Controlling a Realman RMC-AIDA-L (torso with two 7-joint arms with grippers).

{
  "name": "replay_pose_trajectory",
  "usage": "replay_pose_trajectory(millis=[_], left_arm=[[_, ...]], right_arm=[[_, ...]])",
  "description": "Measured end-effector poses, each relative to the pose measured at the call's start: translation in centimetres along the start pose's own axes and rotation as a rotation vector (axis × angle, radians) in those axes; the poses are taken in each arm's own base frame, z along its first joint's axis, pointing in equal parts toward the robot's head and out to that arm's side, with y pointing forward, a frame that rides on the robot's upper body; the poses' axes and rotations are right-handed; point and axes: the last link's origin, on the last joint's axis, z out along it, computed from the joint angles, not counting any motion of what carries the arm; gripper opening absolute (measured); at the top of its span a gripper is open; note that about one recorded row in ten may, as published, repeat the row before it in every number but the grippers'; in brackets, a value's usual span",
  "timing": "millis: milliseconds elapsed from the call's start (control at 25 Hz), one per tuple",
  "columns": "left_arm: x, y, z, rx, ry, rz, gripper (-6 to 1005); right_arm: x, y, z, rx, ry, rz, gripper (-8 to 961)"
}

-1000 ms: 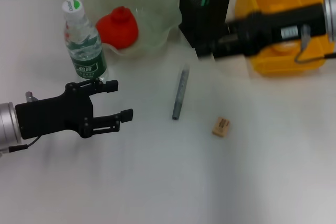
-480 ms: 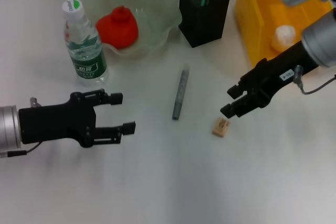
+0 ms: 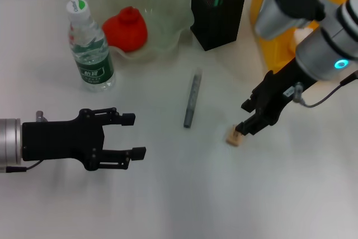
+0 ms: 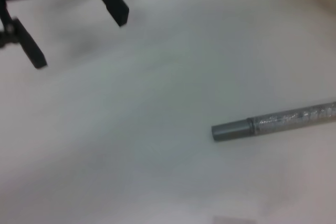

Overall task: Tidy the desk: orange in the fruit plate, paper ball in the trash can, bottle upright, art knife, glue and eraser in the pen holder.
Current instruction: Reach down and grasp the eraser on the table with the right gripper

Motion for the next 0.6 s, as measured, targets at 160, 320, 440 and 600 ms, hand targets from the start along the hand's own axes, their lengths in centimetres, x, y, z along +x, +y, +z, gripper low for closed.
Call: replay_pose_trajectory(millis=[160, 320, 440, 600], left_arm=[[0.0, 0.0, 0.1, -0.016, -0.020, 0.011, 813], [0.1, -0.1, 0.1, -0.012, -0.019, 0.013, 812], [0.2, -0.1, 0.2, -0.012, -0.016, 0.013, 812], [0.3, -0.1, 0.2, -0.010, -0.014, 0.016, 813]], right_arm=[[-0.1, 0.2, 1.3, 0.010, 0.035, -0.030, 567], [0.0, 0.3, 2.2, 0.019, 0.040, -0.039, 566], [0.0, 0.3, 2.7, 0.030, 0.047, -0.051, 566], [0.0, 0.5, 3.0, 0.031, 0.052, -0.063, 567]])
